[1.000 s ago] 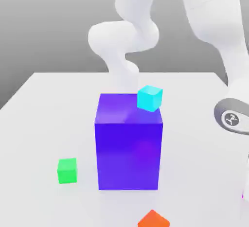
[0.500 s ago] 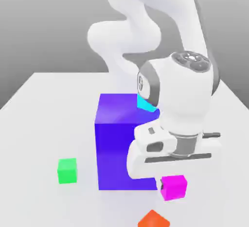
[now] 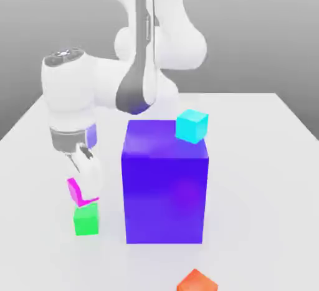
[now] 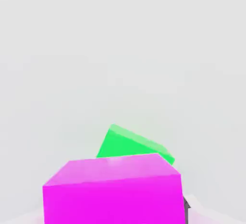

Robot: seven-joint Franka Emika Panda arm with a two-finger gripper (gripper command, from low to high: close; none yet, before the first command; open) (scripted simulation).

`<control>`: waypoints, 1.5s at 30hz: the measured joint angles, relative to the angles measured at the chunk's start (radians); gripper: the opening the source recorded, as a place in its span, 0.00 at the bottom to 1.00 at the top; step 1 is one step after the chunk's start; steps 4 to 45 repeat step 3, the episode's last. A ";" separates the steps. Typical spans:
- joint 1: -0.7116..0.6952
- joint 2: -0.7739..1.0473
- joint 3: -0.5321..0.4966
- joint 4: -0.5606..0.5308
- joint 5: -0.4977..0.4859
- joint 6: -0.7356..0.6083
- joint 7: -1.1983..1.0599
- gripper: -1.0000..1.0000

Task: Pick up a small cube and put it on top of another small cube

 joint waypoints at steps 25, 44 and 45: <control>-0.003 0.019 0.006 0.001 0.012 0.018 -0.009 1.00; -0.003 0.019 0.006 0.001 0.012 0.018 -0.009 1.00; -0.003 0.019 0.006 0.001 0.012 0.018 -0.009 1.00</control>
